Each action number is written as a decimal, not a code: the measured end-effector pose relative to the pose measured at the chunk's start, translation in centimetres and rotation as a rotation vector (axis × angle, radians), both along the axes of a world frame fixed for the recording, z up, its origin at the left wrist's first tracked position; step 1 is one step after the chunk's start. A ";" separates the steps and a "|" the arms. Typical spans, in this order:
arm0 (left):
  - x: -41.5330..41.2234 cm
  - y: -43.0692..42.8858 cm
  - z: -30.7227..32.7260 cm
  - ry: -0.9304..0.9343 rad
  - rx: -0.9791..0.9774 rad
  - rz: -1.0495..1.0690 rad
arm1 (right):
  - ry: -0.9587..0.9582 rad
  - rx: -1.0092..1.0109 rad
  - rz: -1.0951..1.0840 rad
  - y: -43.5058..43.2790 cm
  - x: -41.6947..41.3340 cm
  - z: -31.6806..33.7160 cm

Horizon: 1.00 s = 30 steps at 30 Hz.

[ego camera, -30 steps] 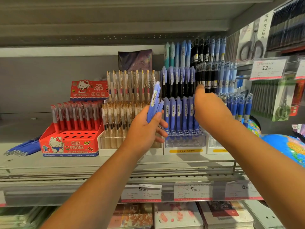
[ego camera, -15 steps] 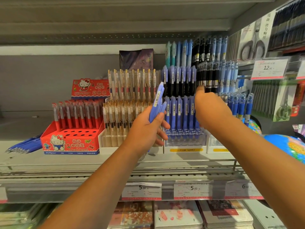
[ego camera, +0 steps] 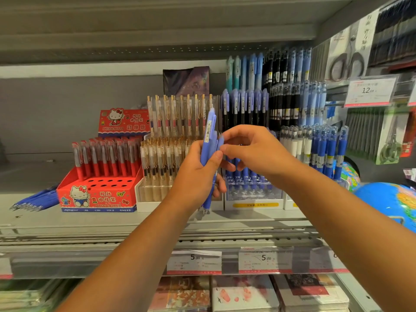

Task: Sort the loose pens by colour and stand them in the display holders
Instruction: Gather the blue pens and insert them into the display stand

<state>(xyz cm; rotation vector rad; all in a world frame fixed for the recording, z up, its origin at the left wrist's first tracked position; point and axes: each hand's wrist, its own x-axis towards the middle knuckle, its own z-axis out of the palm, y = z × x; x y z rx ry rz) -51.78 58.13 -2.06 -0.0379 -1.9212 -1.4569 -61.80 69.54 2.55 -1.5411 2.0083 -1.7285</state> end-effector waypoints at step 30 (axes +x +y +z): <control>-0.4 -0.4 0.1 0.057 0.109 0.147 | 0.303 -0.133 -0.474 -2.3 -2.7 -0.9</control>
